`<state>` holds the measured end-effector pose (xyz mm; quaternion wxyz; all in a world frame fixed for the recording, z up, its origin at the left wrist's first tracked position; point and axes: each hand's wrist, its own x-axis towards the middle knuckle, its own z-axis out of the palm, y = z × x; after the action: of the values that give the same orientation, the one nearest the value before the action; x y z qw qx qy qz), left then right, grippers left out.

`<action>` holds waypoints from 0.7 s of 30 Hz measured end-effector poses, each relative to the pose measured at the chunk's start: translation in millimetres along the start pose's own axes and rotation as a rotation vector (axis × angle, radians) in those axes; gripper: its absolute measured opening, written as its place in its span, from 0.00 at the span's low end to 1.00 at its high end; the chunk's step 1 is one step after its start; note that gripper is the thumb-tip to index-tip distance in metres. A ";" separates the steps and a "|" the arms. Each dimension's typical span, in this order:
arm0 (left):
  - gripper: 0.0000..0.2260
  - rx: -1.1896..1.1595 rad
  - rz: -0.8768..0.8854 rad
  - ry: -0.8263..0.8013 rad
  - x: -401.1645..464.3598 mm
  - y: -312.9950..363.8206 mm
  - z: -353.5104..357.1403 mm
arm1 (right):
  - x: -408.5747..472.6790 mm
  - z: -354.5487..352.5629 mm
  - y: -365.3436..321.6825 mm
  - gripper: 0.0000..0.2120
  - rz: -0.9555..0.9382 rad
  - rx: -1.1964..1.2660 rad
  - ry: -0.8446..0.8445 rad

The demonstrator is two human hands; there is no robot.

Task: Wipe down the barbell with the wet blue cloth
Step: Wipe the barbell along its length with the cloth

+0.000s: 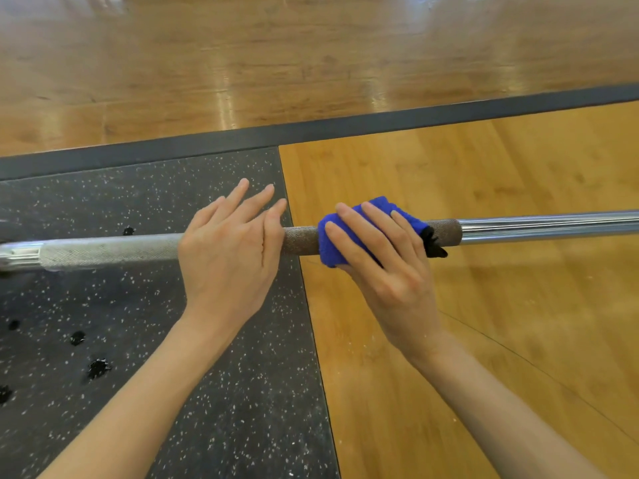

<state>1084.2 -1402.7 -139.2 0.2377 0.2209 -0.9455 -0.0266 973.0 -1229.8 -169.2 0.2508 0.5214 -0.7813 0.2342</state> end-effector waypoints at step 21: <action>0.21 0.030 0.024 0.027 -11.7 -0.4 -0.7 | 80.7 -8.5 -42.7 0.25 0.481 -0.099 -0.498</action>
<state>1093.9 -1398.0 -143.7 0.2473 0.2133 -0.9451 -0.0066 987.4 -1295.5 -106.9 0.0152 0.3508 -0.9294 0.1138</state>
